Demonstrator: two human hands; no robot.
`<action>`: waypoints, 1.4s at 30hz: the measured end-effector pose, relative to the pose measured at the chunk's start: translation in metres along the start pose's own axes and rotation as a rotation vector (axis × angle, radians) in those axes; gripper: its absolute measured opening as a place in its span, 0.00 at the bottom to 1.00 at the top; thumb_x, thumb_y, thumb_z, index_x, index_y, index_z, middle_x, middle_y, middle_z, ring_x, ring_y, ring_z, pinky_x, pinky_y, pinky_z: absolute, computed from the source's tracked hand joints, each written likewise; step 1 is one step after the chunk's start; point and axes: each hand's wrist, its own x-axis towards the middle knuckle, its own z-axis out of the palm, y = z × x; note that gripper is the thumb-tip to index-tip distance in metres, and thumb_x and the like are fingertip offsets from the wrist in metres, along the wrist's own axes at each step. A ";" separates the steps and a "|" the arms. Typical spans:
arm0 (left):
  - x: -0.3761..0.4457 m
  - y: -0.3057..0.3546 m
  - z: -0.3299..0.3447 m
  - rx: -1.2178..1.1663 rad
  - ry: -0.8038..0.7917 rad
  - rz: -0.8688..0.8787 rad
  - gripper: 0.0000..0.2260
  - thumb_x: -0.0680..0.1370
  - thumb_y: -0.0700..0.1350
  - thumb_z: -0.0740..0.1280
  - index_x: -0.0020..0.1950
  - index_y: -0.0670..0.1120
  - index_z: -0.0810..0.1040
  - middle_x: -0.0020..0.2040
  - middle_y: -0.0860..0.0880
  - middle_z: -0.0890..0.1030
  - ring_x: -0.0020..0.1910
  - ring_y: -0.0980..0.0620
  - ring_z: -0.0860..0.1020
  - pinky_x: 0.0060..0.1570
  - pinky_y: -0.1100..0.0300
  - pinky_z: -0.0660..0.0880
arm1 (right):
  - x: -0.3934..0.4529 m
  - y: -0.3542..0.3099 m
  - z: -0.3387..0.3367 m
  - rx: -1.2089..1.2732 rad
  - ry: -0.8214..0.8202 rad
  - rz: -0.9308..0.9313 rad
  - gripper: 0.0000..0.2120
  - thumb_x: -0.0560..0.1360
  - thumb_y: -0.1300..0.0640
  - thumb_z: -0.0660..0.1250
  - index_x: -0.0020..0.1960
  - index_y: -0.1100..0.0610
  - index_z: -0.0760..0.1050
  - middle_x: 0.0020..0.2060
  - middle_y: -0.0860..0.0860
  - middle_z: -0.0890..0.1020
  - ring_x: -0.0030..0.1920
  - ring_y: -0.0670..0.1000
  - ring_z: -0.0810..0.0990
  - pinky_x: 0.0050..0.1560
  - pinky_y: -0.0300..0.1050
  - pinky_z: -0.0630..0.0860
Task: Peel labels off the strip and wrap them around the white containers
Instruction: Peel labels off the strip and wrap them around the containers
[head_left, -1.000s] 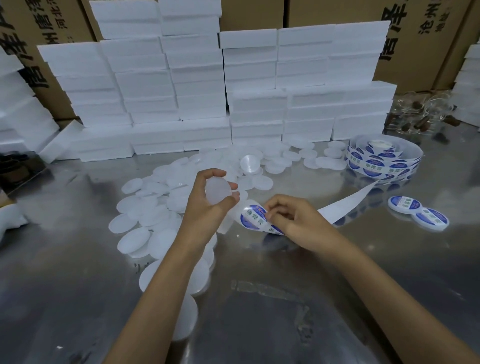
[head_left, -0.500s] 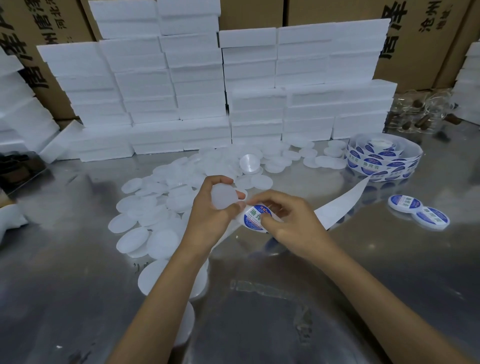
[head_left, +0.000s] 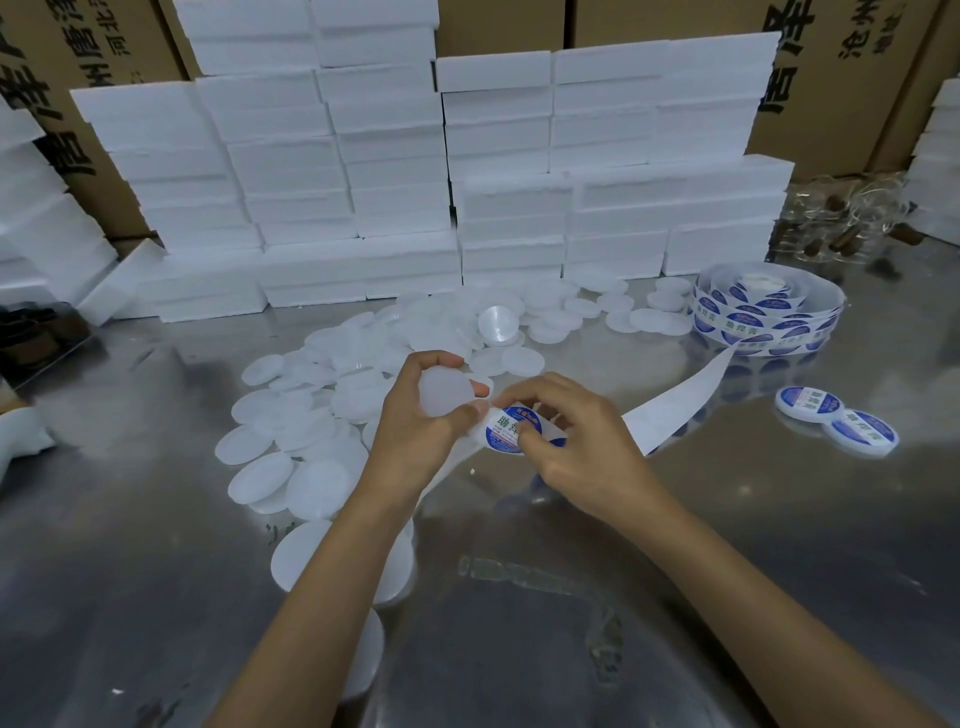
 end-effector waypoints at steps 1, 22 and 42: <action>0.000 0.000 0.000 -0.006 -0.003 -0.003 0.17 0.75 0.39 0.75 0.58 0.53 0.74 0.47 0.58 0.85 0.47 0.65 0.81 0.35 0.72 0.75 | 0.000 0.000 0.000 -0.014 0.008 -0.013 0.11 0.76 0.63 0.69 0.53 0.50 0.80 0.48 0.40 0.78 0.51 0.38 0.77 0.46 0.31 0.75; 0.005 -0.012 0.005 0.106 0.144 0.061 0.19 0.75 0.39 0.74 0.54 0.60 0.70 0.46 0.74 0.77 0.50 0.76 0.73 0.42 0.77 0.71 | 0.008 -0.016 -0.015 0.380 0.048 0.092 0.07 0.71 0.62 0.70 0.41 0.52 0.74 0.39 0.41 0.77 0.47 0.46 0.77 0.55 0.39 0.72; -0.015 0.043 0.017 -0.645 -0.254 -0.089 0.36 0.74 0.67 0.53 0.74 0.46 0.70 0.66 0.40 0.79 0.65 0.43 0.78 0.69 0.51 0.71 | 0.020 -0.042 -0.009 0.702 0.185 0.173 0.15 0.71 0.67 0.74 0.50 0.54 0.73 0.45 0.49 0.78 0.37 0.45 0.81 0.41 0.35 0.76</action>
